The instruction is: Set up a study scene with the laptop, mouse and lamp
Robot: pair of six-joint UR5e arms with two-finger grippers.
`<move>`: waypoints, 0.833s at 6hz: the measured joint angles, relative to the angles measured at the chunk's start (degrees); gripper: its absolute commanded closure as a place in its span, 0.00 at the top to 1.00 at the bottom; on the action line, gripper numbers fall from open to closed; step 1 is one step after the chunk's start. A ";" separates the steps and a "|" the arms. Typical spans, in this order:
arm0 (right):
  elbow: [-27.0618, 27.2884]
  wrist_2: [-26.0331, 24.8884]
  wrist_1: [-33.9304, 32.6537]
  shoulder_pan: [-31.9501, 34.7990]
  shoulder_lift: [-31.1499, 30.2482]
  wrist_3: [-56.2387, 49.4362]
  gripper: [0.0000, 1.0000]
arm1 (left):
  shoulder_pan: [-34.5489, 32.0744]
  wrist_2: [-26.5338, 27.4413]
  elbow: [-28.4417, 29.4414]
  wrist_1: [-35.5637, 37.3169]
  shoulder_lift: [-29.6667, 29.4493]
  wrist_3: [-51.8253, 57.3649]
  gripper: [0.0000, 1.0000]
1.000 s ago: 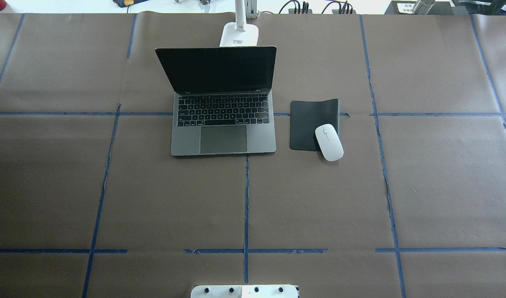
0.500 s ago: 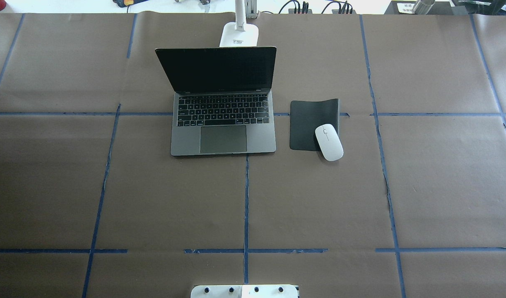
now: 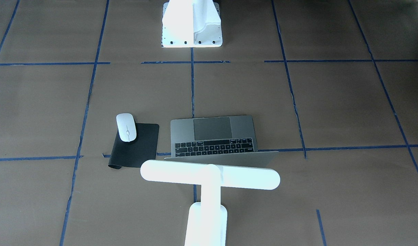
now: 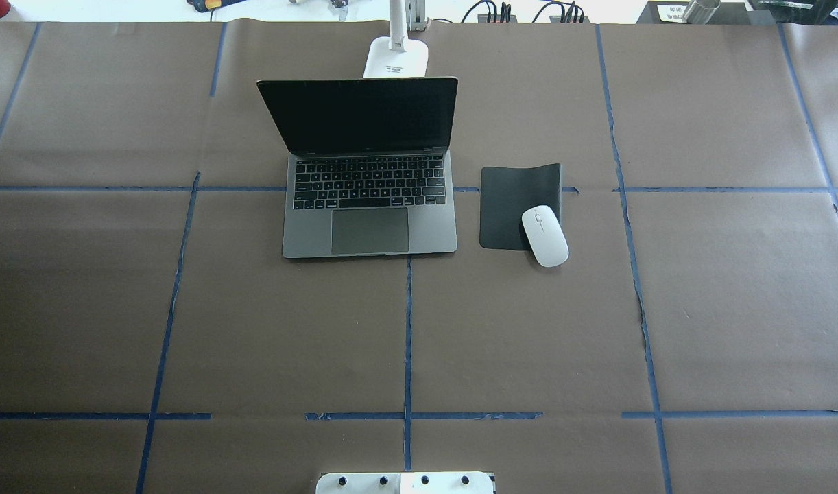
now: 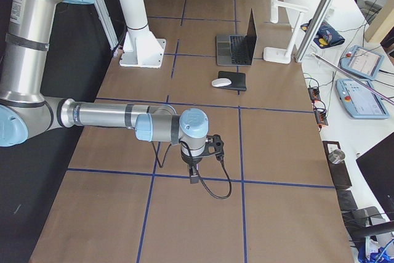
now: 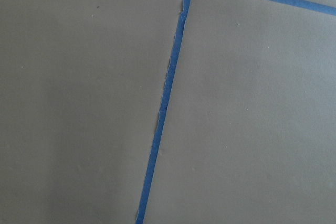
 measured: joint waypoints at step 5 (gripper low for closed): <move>-0.34 0.05 -0.04 0.00 -0.04 0.55 1.00 | 0.12 0.17 0.46 -0.14 0.02 0.22 1.00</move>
